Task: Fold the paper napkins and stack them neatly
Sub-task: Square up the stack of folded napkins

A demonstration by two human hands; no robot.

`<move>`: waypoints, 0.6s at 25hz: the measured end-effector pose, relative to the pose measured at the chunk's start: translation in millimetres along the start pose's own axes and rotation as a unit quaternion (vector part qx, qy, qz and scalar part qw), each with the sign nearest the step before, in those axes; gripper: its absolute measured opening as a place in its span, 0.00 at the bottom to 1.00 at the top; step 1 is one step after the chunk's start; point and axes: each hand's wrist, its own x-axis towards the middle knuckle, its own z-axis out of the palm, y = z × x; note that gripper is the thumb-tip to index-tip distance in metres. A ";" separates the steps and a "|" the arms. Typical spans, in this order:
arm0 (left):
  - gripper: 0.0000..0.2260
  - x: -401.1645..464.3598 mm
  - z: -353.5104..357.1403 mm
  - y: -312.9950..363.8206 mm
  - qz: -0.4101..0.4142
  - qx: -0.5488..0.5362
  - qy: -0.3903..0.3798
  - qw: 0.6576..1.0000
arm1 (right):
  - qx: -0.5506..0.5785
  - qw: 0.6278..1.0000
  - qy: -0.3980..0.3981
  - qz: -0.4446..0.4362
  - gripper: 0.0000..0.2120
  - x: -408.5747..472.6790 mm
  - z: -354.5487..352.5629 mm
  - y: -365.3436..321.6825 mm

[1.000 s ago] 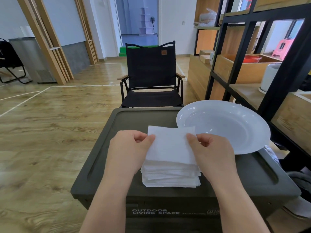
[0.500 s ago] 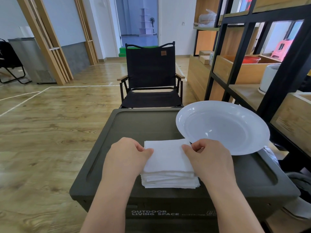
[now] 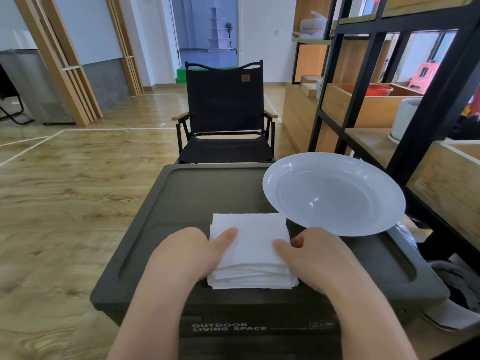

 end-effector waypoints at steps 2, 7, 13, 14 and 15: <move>0.28 4.0 6.3 4.1 -0.003 -0.011 -0.009 1.000 | -0.008 1.000 -0.014 0.005 0.20 4.5 5.4 -0.5; 0.27 16.8 14.1 1.1 -0.024 -0.191 -0.031 0.981 | 0.004 1.000 -0.025 0.007 0.18 10.6 7.4 3.9; 0.35 30.5 20.1 -8.7 -0.048 -0.318 -0.079 0.944 | 0.019 0.999 -0.044 0.001 0.18 11.2 5.3 4.1; 0.36 32.0 20.4 -9.9 -0.044 -0.314 -0.095 0.944 | 0.018 0.999 -0.045 0.001 0.18 11.5 5.7 4.2; 0.36 33.4 20.6 -10.5 -0.039 -0.315 -0.108 0.942 | 0.016 0.999 -0.046 0.002 0.18 11.9 5.7 4.2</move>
